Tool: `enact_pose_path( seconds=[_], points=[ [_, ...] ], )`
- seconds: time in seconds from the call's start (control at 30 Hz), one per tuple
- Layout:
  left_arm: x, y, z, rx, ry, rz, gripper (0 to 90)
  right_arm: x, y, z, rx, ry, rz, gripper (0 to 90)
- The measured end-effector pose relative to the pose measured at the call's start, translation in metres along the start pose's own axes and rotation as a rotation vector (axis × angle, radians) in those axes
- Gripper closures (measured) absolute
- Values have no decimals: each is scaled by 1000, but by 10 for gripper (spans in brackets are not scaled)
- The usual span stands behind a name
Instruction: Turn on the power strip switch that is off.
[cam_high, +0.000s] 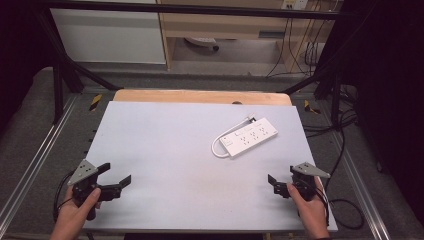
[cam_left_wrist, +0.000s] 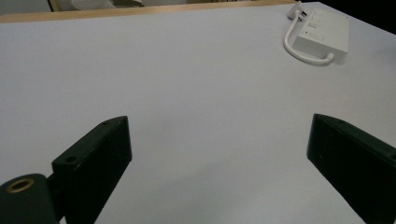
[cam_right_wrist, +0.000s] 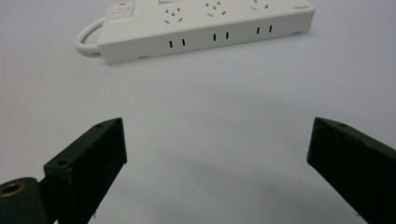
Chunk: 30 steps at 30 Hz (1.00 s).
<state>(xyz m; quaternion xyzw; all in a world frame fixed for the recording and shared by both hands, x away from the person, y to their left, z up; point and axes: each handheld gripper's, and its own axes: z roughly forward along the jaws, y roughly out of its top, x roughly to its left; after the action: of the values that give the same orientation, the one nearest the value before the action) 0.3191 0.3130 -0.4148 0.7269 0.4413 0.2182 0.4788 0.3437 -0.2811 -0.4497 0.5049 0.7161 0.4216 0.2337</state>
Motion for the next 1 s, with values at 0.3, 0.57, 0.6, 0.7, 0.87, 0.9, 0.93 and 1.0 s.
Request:
enact_pose_path(
  seconds=[0.3,0.57,0.6,0.7,0.87,0.9,0.93,1.0],
  points=[
    [0,-1,0,6,-6,1,65,0,1,-1,-4,-3,15,52],
    [2,-1,0,4,0,-2,65,-3,4,-4,-18,7,51,41],
    [2,-2,0,6,0,-2,65,-3,5,-4,-24,16,50,37],
    [2,-2,0,5,0,-3,65,-4,7,-5,-25,29,53,35],
    [2,-2,1,12,0,4,66,-5,9,-5,-32,52,56,31],
    [1,-2,1,15,1,8,65,-4,9,-4,-31,57,55,30],
    [1,-2,1,15,1,8,65,-4,10,-4,-31,59,53,30],
    [1,-2,1,15,0,9,65,-4,10,-4,-32,62,50,29]
  ],
)
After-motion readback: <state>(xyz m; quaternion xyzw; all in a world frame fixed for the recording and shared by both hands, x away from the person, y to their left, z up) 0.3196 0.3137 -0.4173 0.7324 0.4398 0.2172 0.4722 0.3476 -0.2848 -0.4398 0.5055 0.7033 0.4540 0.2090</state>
